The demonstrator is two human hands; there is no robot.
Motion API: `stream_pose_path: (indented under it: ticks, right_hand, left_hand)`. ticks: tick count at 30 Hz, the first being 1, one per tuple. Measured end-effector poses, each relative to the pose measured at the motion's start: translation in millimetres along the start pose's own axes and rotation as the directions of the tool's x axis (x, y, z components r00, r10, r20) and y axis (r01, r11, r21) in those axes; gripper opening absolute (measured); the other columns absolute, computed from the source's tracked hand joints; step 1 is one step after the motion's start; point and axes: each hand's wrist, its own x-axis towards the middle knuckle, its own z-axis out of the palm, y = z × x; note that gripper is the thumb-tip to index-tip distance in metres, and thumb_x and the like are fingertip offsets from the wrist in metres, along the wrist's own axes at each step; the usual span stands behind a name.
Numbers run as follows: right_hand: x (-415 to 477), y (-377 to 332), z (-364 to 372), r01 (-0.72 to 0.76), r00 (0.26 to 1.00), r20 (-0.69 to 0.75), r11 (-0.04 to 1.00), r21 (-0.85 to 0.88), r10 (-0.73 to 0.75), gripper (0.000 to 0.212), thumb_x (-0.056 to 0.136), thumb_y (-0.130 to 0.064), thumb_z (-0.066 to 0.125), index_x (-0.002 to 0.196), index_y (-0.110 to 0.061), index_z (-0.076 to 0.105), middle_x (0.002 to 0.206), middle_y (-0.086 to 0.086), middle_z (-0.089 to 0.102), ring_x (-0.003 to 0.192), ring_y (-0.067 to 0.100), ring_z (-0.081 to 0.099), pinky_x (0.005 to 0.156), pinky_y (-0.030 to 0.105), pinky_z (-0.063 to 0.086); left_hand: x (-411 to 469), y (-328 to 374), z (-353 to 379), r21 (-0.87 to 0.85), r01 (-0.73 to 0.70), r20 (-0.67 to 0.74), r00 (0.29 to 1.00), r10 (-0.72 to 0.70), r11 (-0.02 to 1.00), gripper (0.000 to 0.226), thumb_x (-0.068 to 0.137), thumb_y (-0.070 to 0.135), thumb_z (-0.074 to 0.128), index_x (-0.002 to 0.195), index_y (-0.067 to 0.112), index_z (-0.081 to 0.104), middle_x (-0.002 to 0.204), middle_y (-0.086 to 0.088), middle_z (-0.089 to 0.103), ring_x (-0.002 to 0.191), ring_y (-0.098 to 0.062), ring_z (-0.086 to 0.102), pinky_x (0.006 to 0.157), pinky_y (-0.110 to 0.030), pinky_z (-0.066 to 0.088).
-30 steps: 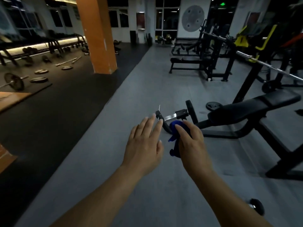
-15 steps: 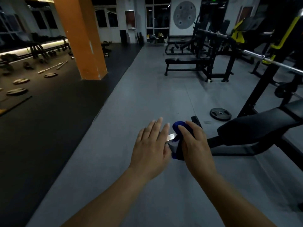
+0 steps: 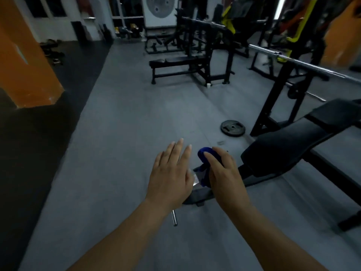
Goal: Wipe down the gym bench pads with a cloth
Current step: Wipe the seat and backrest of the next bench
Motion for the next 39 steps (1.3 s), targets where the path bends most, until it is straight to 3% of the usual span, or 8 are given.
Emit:
stream_pose_path:
  ticks: [3,4,7,11,19,23,31,39]
  right_hand:
    - [44,9,23,-0.109,0.991,-0.086,0.994,-0.013,0.107,0.055,0.077,0.009,0.075,0.129,-0.003,0.062,0.136,0.017,0.053,0.116,0.015,0.045,0.099,0.004,0.031]
    - [58,13,29,-0.137,0.986,-0.100,0.990,-0.042,0.132,0.054,0.077,0.009,0.075,0.129,-0.003,0.062,0.136,0.016,0.053,0.116,0.015,0.043,0.099,0.004,0.028]
    - [94,37,45,-0.213,0.971,-0.132,0.970,-0.116,0.198,0.052,0.081,0.003,0.073,0.131,-0.005,0.061,0.138,0.015,0.051,0.127,0.026,0.043,0.107,0.028,0.034]
    - [138,80,65,-0.331,0.936,-0.185,0.926,-0.183,0.298,0.050,0.084,-0.002,0.072,0.133,-0.005,0.060,0.140,0.016,0.050,0.130,0.032,0.045,0.107,0.039,0.042]
    - [212,153,125,-0.499,0.861,-0.233,0.836,-0.227,0.451,0.049,0.083,0.001,0.071,0.131,-0.004,0.061,0.139,0.018,0.051,0.129,0.034,0.046,0.106,0.046,0.045]
    - [246,159,155,-0.563,0.823,-0.256,0.783,-0.264,0.506,0.049,0.082,0.004,0.072,0.130,-0.002,0.062,0.137,0.020,0.052,0.127,0.037,0.049,0.103,0.052,0.048]
    - [327,123,223,-0.748,0.663,-0.407,0.570,-0.340,0.628,0.052,0.083,0.000,0.072,0.133,-0.003,0.059,0.140,0.020,0.050,0.128,0.037,0.050,0.101,0.051,0.050]
    - [359,80,249,-0.856,0.517,-0.514,0.410,-0.314,0.685,0.052,0.087,-0.005,0.068,0.137,-0.003,0.055,0.143,0.017,0.047,0.132,0.033,0.046,0.104,0.051,0.048]
  left_hand:
    - [67,-28,21,-0.021,-0.112,0.020,0.993,0.112,0.993,0.065,0.090,0.033,0.029,0.153,0.019,0.033,0.163,-0.007,0.028,0.149,-0.026,0.027,0.117,-0.048,0.031]
    - [88,-34,28,-0.032,-0.148,0.037,0.988,0.149,0.988,0.064,0.090,0.033,0.029,0.153,0.019,0.032,0.163,-0.007,0.028,0.149,-0.026,0.027,0.117,-0.048,0.030]
    - [149,-43,48,-0.073,-0.251,0.069,0.964,0.256,0.965,0.064,0.091,0.034,0.029,0.153,0.021,0.028,0.164,-0.007,0.025,0.150,-0.025,0.024,0.118,-0.046,0.026]
    - [228,-46,81,-0.107,-0.367,0.106,0.920,0.378,0.924,0.065,0.092,0.035,0.026,0.155,0.023,0.025,0.165,-0.004,0.020,0.152,-0.023,0.018,0.120,-0.045,0.019]
    - [352,-60,148,-0.170,-0.491,0.188,0.835,0.518,0.854,0.066,0.091,0.035,0.027,0.155,0.021,0.025,0.165,-0.006,0.021,0.152,-0.023,0.017,0.120,-0.046,0.022]
    - [404,-87,173,-0.239,-0.550,0.229,0.769,0.597,0.800,0.067,0.092,0.037,0.022,0.157,0.023,0.018,0.167,-0.004,0.012,0.154,-0.021,0.009,0.122,-0.044,0.015]
    - [497,-162,220,-0.361,-0.723,0.136,0.584,0.800,0.589,0.064,0.092,0.035,0.034,0.154,0.020,0.030,0.162,-0.008,0.029,0.150,-0.025,0.025,0.119,-0.044,0.023]
    - [540,-220,210,-0.429,-0.768,0.187,0.440,0.878,0.476,0.068,0.093,0.039,0.021,0.158,0.022,0.021,0.167,-0.004,0.015,0.154,-0.021,0.012,0.124,-0.043,0.012]
